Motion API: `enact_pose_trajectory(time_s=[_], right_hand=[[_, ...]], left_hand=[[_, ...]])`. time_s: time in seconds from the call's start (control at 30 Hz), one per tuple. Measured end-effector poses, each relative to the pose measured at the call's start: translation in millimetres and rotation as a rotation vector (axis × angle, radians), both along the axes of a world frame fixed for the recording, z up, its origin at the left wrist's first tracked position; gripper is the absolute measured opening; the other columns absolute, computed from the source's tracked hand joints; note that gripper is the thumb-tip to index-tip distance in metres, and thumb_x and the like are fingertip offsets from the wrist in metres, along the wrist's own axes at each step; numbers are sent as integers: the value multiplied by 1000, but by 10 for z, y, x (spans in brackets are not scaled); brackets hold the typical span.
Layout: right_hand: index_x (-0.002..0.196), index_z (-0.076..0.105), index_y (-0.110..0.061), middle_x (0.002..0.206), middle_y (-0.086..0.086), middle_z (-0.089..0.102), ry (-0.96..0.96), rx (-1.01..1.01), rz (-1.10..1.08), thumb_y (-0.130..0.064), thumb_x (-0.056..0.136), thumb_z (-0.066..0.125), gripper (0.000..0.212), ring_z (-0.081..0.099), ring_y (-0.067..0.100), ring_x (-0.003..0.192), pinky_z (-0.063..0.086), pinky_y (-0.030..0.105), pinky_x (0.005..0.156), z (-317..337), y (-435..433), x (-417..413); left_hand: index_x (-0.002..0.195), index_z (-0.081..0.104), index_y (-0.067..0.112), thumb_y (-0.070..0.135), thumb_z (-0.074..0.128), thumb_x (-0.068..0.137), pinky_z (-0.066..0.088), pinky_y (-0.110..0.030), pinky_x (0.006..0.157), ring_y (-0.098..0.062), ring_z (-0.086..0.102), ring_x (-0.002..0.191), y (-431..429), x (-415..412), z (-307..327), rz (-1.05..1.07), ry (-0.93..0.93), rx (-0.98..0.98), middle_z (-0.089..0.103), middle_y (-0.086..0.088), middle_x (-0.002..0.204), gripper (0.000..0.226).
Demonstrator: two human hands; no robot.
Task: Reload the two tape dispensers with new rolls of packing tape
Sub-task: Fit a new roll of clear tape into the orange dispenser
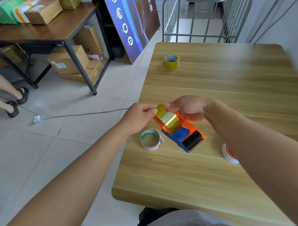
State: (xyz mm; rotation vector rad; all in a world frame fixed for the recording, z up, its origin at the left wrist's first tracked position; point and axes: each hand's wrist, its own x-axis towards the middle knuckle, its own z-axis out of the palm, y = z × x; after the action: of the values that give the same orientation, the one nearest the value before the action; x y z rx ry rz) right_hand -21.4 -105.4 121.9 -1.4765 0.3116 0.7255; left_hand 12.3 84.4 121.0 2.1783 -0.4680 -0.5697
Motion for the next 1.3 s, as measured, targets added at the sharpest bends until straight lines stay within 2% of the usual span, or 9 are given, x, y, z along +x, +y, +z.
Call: enact_pose_trajectory(time_s=[0.17,0.3,0.43,0.53,0.6,0.77,0.87,0.93,1.3], right_hand=[[126,53,-2,108,10,66,-138,5,-44,-12,96,49,32,63,21,97,51,33,89,-83,83,-22],[124,54,-2,100,8,64,-193,-34,-106,-5,93,52,31,62,17,87,51,30,80,-102,153,-28],[130,49,0,118,21,59,-215,-18,-172,-4,93,51,38,56,31,108,45,43,100,-114,160,-31],[130,48,2,116,22,60,-243,8,-205,0,92,51,38,58,32,105,47,43,96,-116,187,-53],[124,52,1,106,16,64,-286,4,-211,2,91,53,34,61,29,99,48,39,91,-105,227,-47],[114,60,-9,106,15,68,-348,-118,-171,2,83,63,33,64,28,98,48,37,92,-69,308,-14],[115,59,-4,102,13,69,-333,-43,-242,-10,89,60,26,66,24,88,52,35,82,-63,344,3],[118,58,0,112,18,67,-338,-36,-289,-17,94,54,29,65,29,98,51,40,91,-64,350,21],[108,60,-2,90,8,66,-361,28,-382,-13,97,48,20,63,19,78,51,30,79,-58,378,12]], left_hand=[[123,59,10,13,61,87,45,-31,96,-15,60,101,-40,-12,42,89,-15,-68,64,-8,118,36],[117,64,7,3,65,82,40,-26,104,-16,56,115,-86,-55,30,165,-187,-90,61,-5,127,35],[103,71,5,1,64,82,38,1,80,-9,58,99,-117,-123,23,192,-318,-140,67,-5,114,22],[98,70,6,8,66,82,52,-19,84,-16,62,92,-171,-141,35,354,-184,-285,65,-7,106,17],[92,63,12,20,64,84,55,-37,84,-22,65,89,-225,-109,69,497,107,-347,66,-10,101,11],[91,59,15,29,60,84,50,-30,62,-20,62,72,-269,-55,153,720,634,-509,65,-7,82,16],[93,59,10,19,54,87,53,-32,61,-23,63,69,-292,-51,160,703,606,-580,65,-11,83,12],[88,59,8,14,51,88,52,-32,66,-24,62,68,-313,-62,156,664,553,-604,64,-14,82,10],[72,53,12,2,43,87,43,-30,65,-19,53,62,-292,-108,52,471,390,-632,55,-4,64,21]])
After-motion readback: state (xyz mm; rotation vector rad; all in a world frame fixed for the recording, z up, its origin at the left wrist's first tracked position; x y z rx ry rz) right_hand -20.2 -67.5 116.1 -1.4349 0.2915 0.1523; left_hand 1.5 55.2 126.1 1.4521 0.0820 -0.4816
